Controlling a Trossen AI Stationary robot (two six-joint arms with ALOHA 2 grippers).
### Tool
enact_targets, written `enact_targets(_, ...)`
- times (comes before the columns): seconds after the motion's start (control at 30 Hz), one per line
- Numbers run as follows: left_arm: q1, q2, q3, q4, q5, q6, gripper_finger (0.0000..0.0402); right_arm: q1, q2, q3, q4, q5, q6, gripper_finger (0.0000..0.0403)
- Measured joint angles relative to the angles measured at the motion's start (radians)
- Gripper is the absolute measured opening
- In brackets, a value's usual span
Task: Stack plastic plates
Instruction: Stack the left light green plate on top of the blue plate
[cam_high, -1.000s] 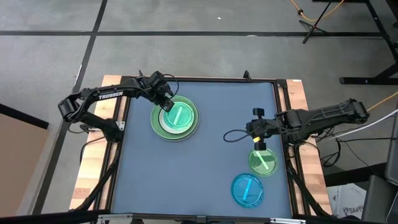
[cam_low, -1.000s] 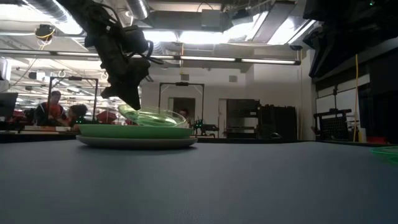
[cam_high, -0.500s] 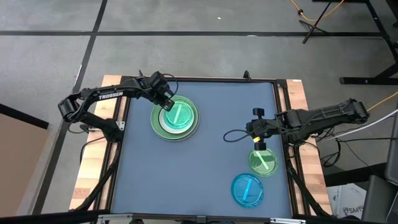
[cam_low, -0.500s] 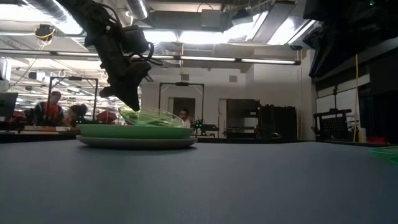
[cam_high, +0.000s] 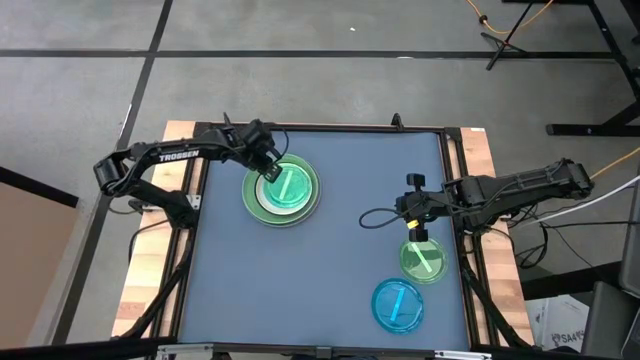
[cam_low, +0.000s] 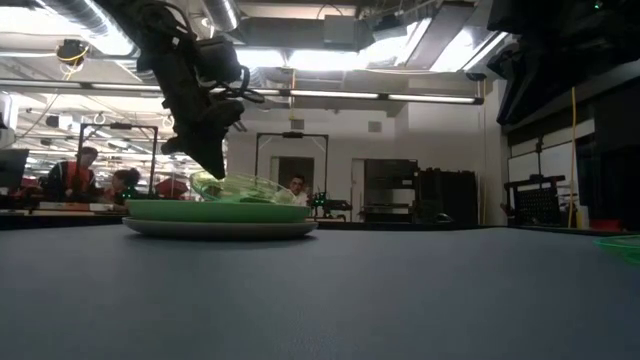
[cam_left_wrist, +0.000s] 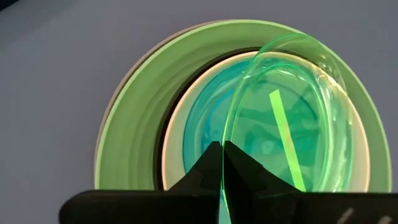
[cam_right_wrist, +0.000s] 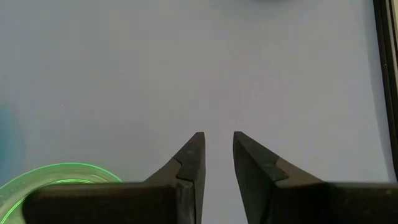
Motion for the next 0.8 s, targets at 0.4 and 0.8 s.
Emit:
enact_targets(0.4, -0.007, 0.0, 0.0, 0.0, -0.018, 0.0, 0.0, 0.0, 0.0, 0.0, 0.0, 0.0, 0.0, 0.0073)
enact_targets(0.8, -0.009, 0.0, 0.0, -0.023, -0.003, 0.001, 0.007, 0.0, 0.0, 0.0, 0.0, 0.0, 0.0, 0.0073)
